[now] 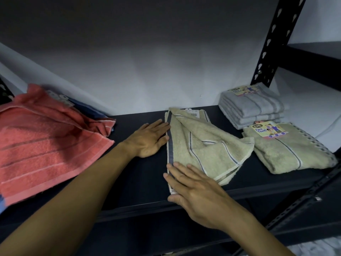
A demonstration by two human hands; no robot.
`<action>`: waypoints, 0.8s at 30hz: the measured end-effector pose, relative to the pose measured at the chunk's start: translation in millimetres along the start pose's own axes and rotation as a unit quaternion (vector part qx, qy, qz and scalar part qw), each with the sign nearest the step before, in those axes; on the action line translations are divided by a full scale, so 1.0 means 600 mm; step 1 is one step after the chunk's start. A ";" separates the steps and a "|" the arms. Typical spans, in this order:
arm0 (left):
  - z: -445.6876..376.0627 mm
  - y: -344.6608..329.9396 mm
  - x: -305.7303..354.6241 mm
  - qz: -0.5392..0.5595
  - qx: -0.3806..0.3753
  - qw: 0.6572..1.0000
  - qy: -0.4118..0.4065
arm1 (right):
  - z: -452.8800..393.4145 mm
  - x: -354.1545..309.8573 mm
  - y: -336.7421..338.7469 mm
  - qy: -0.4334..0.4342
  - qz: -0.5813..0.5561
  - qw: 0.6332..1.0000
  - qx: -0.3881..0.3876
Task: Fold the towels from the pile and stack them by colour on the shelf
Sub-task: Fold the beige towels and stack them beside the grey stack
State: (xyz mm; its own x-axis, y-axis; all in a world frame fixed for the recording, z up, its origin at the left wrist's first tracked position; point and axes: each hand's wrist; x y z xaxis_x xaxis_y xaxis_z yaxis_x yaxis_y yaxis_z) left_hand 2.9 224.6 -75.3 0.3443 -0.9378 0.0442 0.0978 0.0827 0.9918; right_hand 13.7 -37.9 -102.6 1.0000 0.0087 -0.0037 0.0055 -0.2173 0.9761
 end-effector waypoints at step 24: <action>0.021 0.063 0.029 -0.010 0.071 0.997 0.043 | 0.043 0.057 0.068 -0.141 -0.076 0.951 0.264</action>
State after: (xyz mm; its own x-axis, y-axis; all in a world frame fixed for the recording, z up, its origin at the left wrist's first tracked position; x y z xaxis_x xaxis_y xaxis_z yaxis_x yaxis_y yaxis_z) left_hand 0.7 207.0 -35.8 0.4226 -0.9061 0.0202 -0.0254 0.0105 0.9996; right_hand 48.2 -71.7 -68.6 0.9494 -0.1662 -0.2663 0.0786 -0.6955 0.7142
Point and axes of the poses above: each hand's wrist, its own z-axis away from the middle knuckle, its own y-axis out of the back of the hand, x = y × z, and after that the axes turned 9 degrees about y, right-handed
